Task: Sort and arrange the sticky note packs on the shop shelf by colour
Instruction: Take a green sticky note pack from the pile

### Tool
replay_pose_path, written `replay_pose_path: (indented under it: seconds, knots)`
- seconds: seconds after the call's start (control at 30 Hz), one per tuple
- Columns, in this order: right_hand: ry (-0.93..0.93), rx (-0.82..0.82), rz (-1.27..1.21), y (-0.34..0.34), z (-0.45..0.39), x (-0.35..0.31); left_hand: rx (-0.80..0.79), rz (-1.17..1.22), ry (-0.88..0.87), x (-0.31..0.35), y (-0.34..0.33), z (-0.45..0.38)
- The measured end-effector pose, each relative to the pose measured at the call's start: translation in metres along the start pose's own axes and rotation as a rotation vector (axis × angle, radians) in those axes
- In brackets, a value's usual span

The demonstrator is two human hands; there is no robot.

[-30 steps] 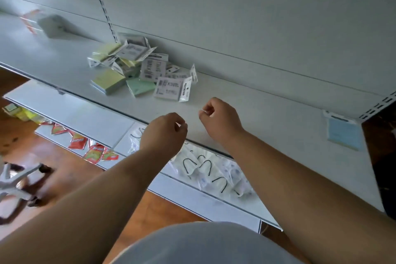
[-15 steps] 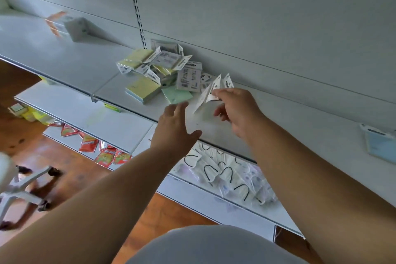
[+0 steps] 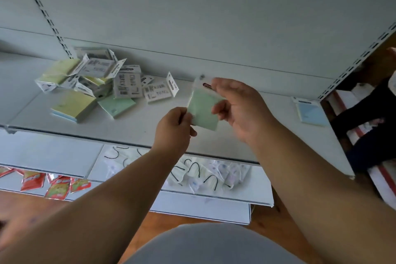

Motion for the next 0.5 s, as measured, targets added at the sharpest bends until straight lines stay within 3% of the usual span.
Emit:
replay_pose_path:
  seconds: [0.07,0.13,0.23,0.33,0.5]
  knots:
    - [0.155,0.191,0.303,0.044,-0.014,-0.003,-0.05,0.087,0.089,-0.001,-0.023,0.01]
    - [0.172,0.305,0.481,0.081,-0.023,0.003,-0.095,0.131,0.121,0.003,-0.047,0.02]
    - [0.087,0.258,0.527,0.119,-0.035,0.016,-0.167,0.113,0.112,0.013,-0.087,0.033]
    - [0.097,0.236,0.514,0.154,-0.054,0.02,-0.217,-0.057,0.074,0.017,-0.125,0.041]
    - [0.108,0.257,0.609,0.192,-0.104,0.025,-0.124,-0.394,-0.086,0.034,-0.172,0.027]
Point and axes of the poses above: each hand's wrist, its own z-axis away from the middle knuckle, its own y-axis out of the back of the hand, x = y × z, the point moved 9 cm from there along -z, towards the middle knuckle, and after that the axes turned 11 degrees about x, right-handed, at the moved point
